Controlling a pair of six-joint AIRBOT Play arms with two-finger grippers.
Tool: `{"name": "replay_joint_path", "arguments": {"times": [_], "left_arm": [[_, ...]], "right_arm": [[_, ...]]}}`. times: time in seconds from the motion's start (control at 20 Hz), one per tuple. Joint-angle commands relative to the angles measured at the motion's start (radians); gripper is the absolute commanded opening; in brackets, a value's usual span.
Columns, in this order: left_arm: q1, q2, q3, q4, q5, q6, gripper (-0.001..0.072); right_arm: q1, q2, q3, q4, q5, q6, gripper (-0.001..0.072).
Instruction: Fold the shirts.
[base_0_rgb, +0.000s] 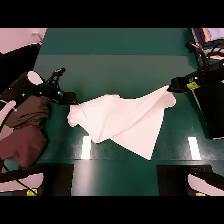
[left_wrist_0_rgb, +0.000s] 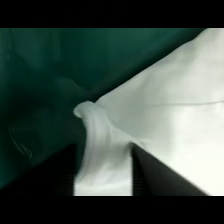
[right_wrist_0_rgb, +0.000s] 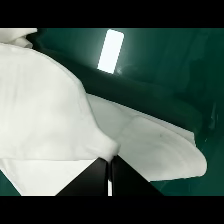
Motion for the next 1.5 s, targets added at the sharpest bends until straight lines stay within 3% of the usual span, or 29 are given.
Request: {"name": "replay_joint_path", "arguments": {"times": [0.0,0.05,0.35,0.5,0.8,1.1,1.45], "left_arm": [[0.003,-0.018,0.003,-0.035,-0.006,0.021,0.0114],[0.003,-0.017,0.014,-0.033,-0.015,0.021,0.0027],[0.003,0.204,0.257,0.096,-0.034,-0.018,0.0028],[0.003,0.367,0.441,0.176,-0.034,-0.04,0.0028],[0.003,0.584,0.753,0.186,-0.034,-0.111,0.0028],[0.003,0.599,0.995,0.184,-0.057,-0.17,0.0027],[0.003,0.488,0.903,0.262,-0.088,-0.147,0.0027]], "right_arm": [[0.001,-0.001,0.0,0.0,0.0,0.0,0.0011],[0.001,0.0,0.0,0.0,0.0,0.0,0.0011],[-0.072,0.108,0.05,-0.002,-0.018,-0.001,0.0011],[-0.141,0.183,0.22,-0.002,-0.018,-0.002,0.0011],[-0.252,0.314,0.532,-0.002,-0.019,-0.01,0.0011],[-0.352,0.353,0.745,-0.002,0.053,-0.01,0.0009],[-0.349,0.285,0.676,0.001,0.089,-0.009,0.0009]]}}
